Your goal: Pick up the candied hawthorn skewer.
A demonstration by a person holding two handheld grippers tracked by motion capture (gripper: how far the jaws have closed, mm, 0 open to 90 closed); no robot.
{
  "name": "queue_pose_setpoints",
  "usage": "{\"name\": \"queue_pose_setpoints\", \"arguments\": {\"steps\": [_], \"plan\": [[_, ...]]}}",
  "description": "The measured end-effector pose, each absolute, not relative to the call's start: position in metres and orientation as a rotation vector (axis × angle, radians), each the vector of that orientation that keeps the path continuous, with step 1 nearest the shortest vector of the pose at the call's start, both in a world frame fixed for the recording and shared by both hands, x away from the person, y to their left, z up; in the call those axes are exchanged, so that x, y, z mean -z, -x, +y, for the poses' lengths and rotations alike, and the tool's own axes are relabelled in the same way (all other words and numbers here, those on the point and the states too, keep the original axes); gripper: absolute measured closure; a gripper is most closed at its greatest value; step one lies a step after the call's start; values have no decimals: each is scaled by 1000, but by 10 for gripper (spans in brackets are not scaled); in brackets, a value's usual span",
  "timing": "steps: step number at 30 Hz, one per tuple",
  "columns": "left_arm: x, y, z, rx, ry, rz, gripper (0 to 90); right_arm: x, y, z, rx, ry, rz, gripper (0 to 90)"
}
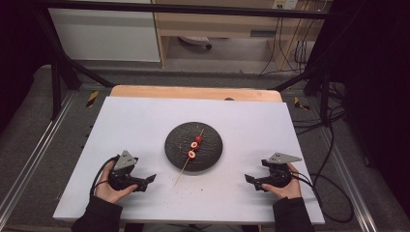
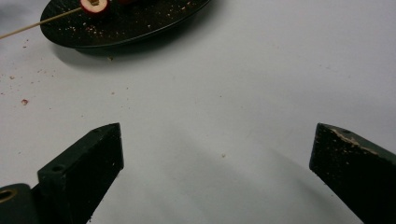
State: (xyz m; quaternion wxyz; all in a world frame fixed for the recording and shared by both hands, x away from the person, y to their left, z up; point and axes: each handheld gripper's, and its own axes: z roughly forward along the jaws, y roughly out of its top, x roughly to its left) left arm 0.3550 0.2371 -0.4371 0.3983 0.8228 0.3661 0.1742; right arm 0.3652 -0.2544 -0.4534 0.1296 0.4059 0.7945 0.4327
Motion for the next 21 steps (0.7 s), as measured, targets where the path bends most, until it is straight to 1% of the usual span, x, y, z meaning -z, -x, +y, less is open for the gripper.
{"name": "queue_pose_setpoints", "arguments": {"steps": [5, 15, 17, 18, 21], "plan": [[430, -354, 224, -436, -2086, 905, 61, 453, -365, -255, -1260, -1177, 2305, 38], [417, -359, 193, -417, -2100, 887, 93, 451, -365, -253, -1267, -1174, 2302, 39], [416, -360, 185, -408, -2106, 887, 107, 451, -365, -253, -1269, -1175, 2301, 40], [416, -361, 182, -401, -2109, 887, 139, 451, -365, -254, -1270, -1174, 2301, 40], [416, -363, 171, -397, -2120, 893, 186, 451, -365, -253, -1273, -1178, 2300, 41]]}}
